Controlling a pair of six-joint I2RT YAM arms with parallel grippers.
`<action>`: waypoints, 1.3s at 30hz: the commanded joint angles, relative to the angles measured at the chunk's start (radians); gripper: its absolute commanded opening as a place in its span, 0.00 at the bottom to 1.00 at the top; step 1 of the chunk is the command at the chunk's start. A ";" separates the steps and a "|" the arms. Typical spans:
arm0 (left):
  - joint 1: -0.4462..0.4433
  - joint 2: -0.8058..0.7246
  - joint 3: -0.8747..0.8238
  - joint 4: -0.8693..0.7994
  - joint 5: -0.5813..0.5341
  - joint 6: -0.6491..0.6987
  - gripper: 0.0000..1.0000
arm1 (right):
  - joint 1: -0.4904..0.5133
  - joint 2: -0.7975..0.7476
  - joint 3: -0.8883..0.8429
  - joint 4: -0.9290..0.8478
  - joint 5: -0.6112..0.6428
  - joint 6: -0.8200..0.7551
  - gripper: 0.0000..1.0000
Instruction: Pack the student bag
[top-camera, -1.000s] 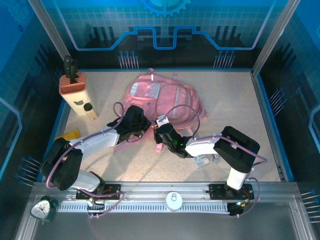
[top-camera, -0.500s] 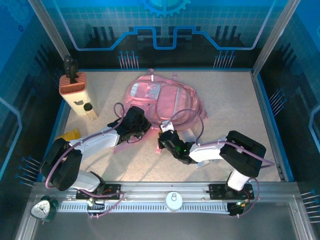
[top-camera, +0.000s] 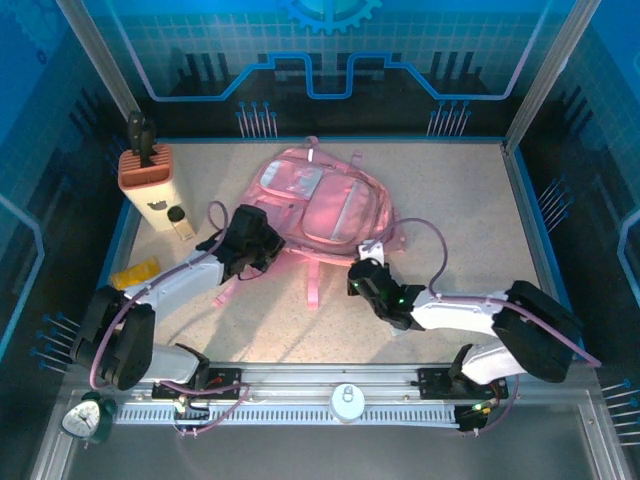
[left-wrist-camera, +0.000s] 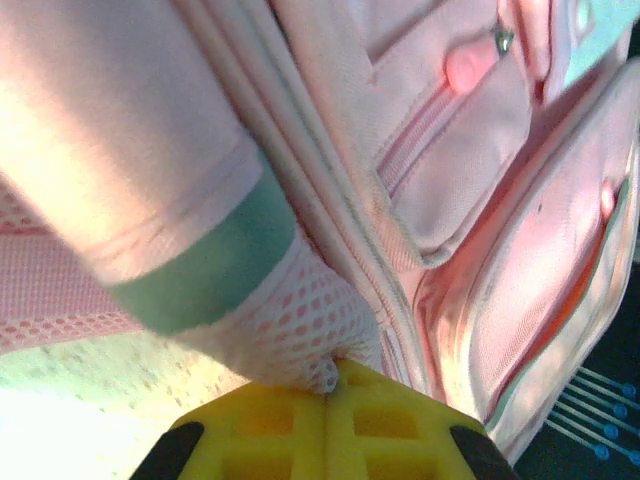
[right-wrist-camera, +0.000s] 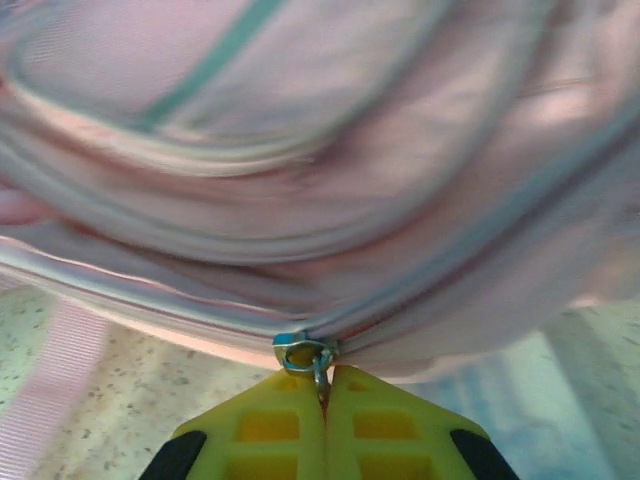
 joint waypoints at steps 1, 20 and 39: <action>0.098 -0.016 0.025 -0.013 -0.040 0.099 0.00 | -0.071 -0.100 -0.050 -0.164 -0.001 0.052 0.00; 0.065 -0.070 -0.106 0.104 0.097 0.090 0.61 | 0.093 0.067 0.093 -0.073 -0.200 0.042 0.00; -0.128 0.199 -0.096 0.447 0.085 -0.151 0.18 | 0.086 0.119 0.131 -0.136 -0.198 0.019 0.00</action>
